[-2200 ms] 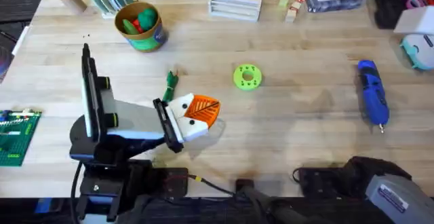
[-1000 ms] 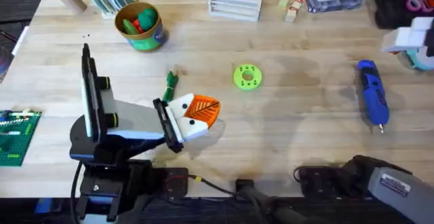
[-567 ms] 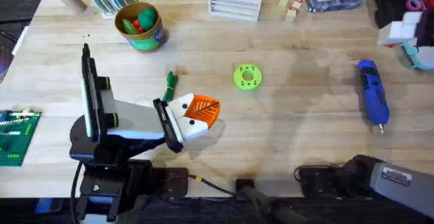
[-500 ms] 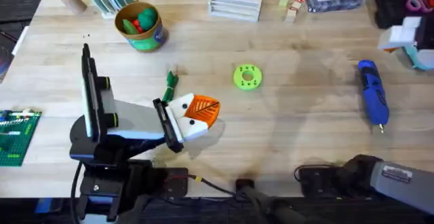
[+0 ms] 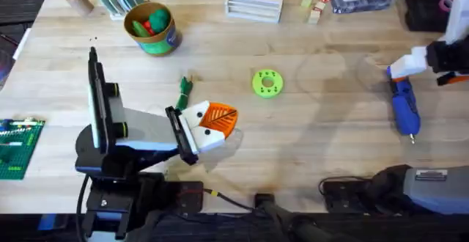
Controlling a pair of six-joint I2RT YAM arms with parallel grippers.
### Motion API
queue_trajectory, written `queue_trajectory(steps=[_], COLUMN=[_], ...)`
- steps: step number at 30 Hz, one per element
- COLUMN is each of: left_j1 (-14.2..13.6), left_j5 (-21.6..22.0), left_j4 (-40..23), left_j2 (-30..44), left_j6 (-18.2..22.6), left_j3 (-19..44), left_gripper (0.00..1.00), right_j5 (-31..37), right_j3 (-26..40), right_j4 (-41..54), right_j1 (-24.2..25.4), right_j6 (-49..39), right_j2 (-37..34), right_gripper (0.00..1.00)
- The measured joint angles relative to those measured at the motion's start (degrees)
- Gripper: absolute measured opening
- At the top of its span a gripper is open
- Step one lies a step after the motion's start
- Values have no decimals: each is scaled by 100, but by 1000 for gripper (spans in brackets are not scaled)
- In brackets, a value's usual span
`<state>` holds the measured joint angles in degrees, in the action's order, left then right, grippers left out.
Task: Pick up the gripper from the table and insert it into the empty holder that is missing its gripper. Then pick up a screw, insert it into the mounting hole, and use the screwdriver to tighten it. Finally, clean up the table by picking up the vegetable and placing it into the bucket.
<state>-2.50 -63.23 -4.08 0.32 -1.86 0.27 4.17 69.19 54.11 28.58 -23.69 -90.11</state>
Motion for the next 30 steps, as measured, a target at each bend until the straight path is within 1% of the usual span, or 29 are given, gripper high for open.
queue_trajectory(steps=[5,11,16,22,24,27,28,30], left_j1=[0,0,0,0,0,0,2,0], left_j5=[1,-1,0,-1,-1,0,1,0], left_j4=[0,0,0,0,0,0,0,0], left_j2=[0,0,0,0,0,0,0,0], left_j6=[-1,-1,1,-1,-1,1,-1,1], left_j3=[0,0,0,0,0,0,0,0], left_gripper=[13,13,13,13,13,13,13,13], right_j5=[1,-1,-9,-65,-79,-84,-84,-79], right_j3=[-2,-2,-2,-2,0,0,2,7], right_j4=[-157,-394,-489,-501,-490,-493,-501,-510], right_j1=[0,0,0,11,11,11,11,11], right_j6=[-302,-402,-425,-449,-468,-471,-482,-486], right_j2=[-566,-1072,-1322,-1353,-1363,-1369,-1374,-1378], right_gripper=[994,994,993,972,916,773,711,633])
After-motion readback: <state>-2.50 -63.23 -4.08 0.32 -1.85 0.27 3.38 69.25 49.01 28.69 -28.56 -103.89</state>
